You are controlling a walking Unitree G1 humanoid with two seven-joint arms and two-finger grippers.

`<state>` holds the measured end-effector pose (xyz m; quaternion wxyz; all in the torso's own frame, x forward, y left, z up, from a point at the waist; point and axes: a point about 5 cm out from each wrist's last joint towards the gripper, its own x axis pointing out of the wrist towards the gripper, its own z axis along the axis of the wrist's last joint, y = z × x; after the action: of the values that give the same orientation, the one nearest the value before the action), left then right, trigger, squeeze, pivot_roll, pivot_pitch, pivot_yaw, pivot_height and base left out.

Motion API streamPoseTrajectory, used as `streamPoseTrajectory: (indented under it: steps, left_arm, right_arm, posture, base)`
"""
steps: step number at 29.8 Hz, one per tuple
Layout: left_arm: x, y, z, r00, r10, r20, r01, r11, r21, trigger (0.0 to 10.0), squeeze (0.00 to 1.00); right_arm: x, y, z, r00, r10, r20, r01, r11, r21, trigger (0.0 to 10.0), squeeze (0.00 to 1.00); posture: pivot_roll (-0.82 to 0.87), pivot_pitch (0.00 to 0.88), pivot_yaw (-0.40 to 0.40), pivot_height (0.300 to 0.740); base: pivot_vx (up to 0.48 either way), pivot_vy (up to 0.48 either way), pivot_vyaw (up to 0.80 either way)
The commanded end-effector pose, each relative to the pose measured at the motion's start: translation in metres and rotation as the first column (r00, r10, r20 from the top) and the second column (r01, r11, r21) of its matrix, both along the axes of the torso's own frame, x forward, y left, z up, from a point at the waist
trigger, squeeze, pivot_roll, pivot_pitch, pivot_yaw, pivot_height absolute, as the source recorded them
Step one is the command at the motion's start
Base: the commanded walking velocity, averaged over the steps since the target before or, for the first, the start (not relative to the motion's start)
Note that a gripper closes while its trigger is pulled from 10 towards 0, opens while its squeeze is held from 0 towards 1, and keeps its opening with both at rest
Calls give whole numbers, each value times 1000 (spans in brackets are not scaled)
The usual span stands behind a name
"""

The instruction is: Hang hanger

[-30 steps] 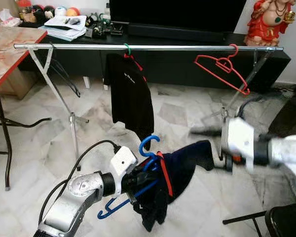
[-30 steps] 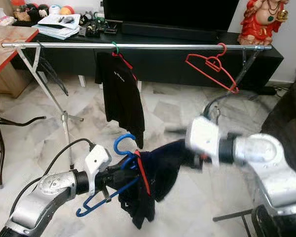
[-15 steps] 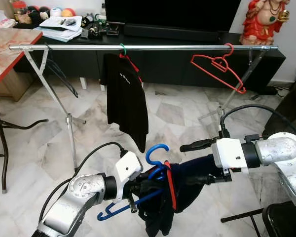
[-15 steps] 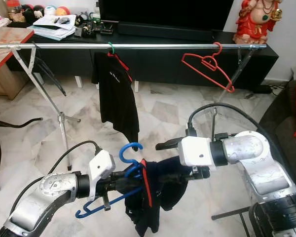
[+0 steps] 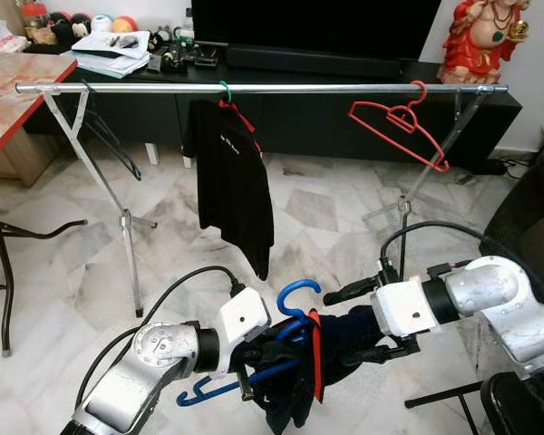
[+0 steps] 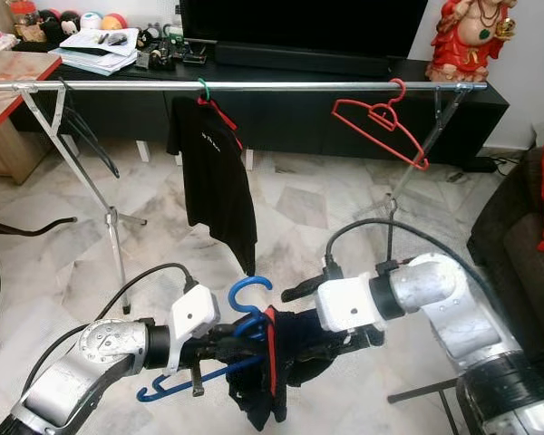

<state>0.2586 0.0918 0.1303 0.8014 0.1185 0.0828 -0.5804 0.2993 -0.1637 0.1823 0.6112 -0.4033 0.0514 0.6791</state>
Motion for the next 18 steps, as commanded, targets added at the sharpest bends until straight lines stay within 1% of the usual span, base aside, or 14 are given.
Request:
streamPoseTrajectory:
  steps: [1,9,13,18]
  left_arm:
    - [-4,-10,13,995,-68,72,69,998,-13,10000,0]
    - [-5,-13,15,990,-96,99,96,995,9,10000,0]
    - [-7,-16,15,989,-110,102,110,994,12,10000,0]
    - [-6,-18,17,986,-118,118,118,993,10,10000,0]
  right_arm:
    - [3,6,0,1000,9,29,-9,1000,-20,10000,0]
    - [7,13,-8,1000,-4,23,5,1000,-27,10000,0]
    - [8,13,-13,1000,-11,12,12,998,-60,10000,0]
    - [7,11,-20,999,-17,-32,14,995,-100,10000,0]
  posture:
    - [-14,115,-82,740]
    - [-8,109,-84,740]
    - [-8,111,-88,740]
    - [-5,117,-91,740]
  base:
    - [0,0,0]
    - [0,0,0]
    - [0,0,0]
    - [0,0,0]
